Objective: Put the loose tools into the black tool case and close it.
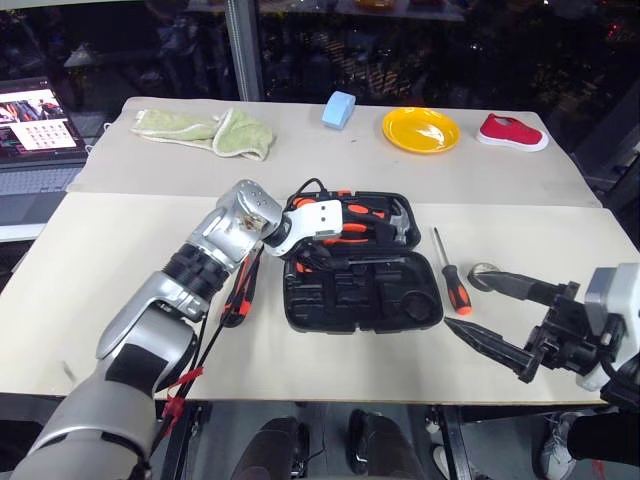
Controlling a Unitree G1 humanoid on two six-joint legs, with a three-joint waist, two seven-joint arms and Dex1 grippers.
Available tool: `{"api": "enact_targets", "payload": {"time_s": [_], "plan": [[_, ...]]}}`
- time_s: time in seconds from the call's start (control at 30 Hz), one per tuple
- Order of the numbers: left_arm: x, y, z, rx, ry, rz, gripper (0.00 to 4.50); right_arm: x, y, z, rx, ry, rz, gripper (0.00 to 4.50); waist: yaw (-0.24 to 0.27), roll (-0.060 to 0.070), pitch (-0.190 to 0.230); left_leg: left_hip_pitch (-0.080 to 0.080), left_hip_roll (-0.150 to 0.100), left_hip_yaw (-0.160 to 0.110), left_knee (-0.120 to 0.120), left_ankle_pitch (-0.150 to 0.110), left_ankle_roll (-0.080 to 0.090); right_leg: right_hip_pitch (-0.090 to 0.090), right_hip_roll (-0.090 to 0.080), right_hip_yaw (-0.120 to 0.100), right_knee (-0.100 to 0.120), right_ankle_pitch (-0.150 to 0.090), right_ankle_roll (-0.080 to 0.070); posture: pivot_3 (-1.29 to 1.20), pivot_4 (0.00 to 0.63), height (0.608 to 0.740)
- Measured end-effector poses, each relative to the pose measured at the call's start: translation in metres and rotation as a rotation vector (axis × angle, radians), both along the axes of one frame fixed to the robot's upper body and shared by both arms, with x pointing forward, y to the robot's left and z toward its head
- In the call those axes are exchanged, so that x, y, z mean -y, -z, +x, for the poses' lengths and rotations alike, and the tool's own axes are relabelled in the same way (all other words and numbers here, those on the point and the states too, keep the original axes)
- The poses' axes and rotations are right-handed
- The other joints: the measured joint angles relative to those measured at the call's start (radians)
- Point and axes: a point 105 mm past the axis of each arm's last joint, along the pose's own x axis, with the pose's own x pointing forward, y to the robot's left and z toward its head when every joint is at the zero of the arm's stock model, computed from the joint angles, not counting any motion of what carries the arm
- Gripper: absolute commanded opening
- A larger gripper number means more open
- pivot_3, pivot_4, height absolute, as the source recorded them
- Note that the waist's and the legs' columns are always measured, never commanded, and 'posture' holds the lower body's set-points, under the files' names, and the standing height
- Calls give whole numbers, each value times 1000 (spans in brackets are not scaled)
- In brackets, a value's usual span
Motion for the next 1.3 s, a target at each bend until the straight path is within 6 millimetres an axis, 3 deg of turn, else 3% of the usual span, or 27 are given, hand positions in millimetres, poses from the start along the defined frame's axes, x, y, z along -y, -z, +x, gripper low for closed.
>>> {"api": "enact_targets", "payload": {"time_s": [0.4,0.47,0.6,0.73,0.8,0.9,1.0,1.23,1.3], "plan": [[1,4,-2,11,76,20,802,8,-4,9,31,61,25,4500,1,0,0,-2,-1,0,2,1,-1,-2,0,0,0,1,0,0,150,732],[1,3,-2,11,81,17,1804,8,-4,10,32,66,27,4500,2,0,0,-3,-1,0,2,0,0,-2,0,0,0,1,0,0,150,732],[4,-5,-4,6,101,-36,3005,7,-4,11,30,70,29,4500,5,0,0,-3,-1,0,3,0,0,-2,0,0,-1,1,0,0,150,732],[5,-36,-1,33,96,-145,4468,7,-2,11,23,74,32,4500,4,0,0,-3,-1,0,2,0,0,-2,0,0,-1,1,0,0,150,732],[3,-52,-4,51,124,-181,4468,5,0,10,14,70,36,4500,2,0,0,-3,-1,0,2,0,0,-2,0,0,0,1,0,0,150,732],[2,-61,-6,62,152,-212,3851,4,3,10,2,66,45,4500,1,1,0,-2,-1,0,2,0,0,-2,0,0,0,1,0,0,150,732],[7,-57,-7,70,178,-202,2797,3,4,10,-3,62,46,4500,4,1,0,-2,-1,0,3,0,0,-1,0,0,0,1,0,0,150,732],[16,-21,-7,66,196,-129,175,3,1,13,-1,50,33,4500,3,1,0,-3,-2,0,2,0,0,-2,0,0,0,1,0,0,150,732],[15,-18,-4,92,193,-106,16,4,-3,16,9,46,36,4500,3,1,0,-2,-2,0,2,0,0,-1,0,0,0,1,0,0,150,732]]}}
